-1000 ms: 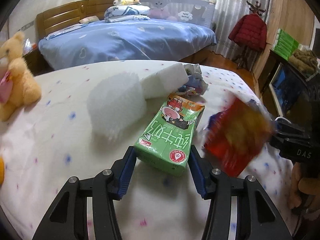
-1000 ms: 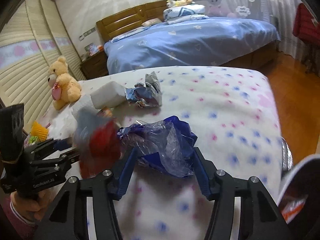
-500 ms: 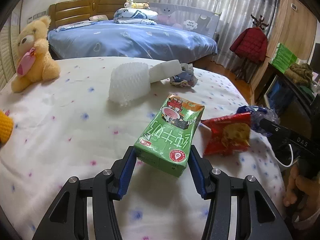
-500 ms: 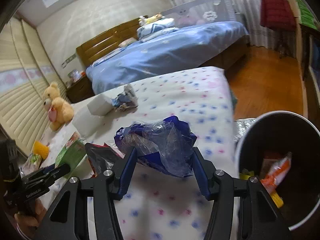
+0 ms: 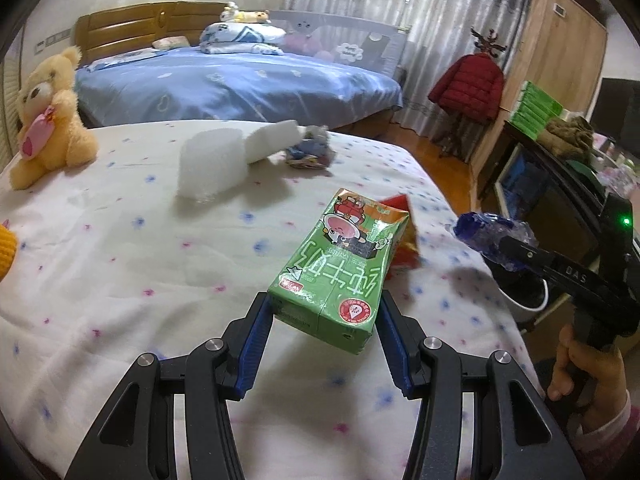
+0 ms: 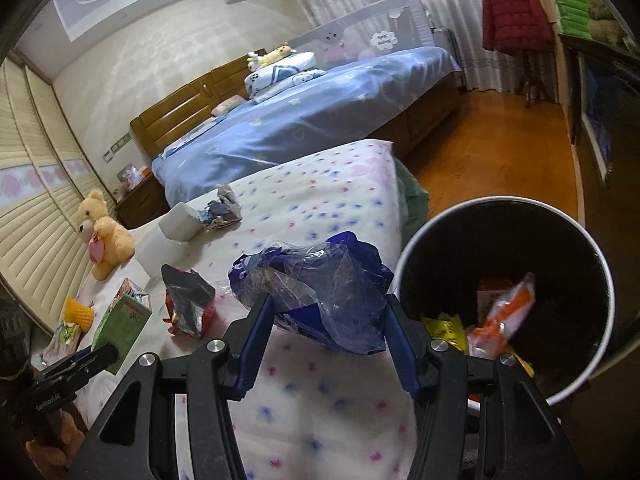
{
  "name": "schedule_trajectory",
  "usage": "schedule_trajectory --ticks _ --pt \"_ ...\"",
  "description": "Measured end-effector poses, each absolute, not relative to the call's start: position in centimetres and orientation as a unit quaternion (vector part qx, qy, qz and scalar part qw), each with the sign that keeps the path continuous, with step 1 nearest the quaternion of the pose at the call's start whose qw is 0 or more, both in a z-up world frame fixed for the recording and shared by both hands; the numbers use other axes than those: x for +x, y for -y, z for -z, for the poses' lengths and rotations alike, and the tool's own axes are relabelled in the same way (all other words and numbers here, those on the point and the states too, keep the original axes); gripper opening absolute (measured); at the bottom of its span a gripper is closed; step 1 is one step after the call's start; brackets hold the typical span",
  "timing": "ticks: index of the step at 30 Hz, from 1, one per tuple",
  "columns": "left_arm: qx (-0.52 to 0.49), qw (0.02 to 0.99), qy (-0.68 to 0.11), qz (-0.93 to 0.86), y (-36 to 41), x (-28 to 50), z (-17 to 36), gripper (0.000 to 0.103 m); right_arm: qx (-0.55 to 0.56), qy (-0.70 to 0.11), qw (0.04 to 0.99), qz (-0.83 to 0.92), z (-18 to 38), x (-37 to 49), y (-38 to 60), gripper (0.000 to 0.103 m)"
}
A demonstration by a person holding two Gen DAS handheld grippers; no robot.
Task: Collect trash
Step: 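Carry the green box and blue bag over the bin and open both tools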
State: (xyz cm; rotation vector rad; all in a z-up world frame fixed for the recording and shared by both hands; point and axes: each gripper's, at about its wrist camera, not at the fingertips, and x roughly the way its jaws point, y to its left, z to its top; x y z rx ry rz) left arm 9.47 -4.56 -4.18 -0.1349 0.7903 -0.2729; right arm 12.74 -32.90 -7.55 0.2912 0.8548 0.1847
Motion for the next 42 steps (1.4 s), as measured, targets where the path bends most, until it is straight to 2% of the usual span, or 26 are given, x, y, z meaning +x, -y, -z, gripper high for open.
schedule_trajectory --ticks 12,42 --pt "-0.029 0.905 -0.383 0.181 9.6 9.2 4.0 0.051 0.148 -0.410 0.898 -0.068 7.2 10.5 35.6 0.056" --pt "0.029 0.879 -0.403 0.252 20.9 15.2 6.6 0.051 0.170 -0.407 0.897 0.020 7.2 7.8 44.1 0.056"
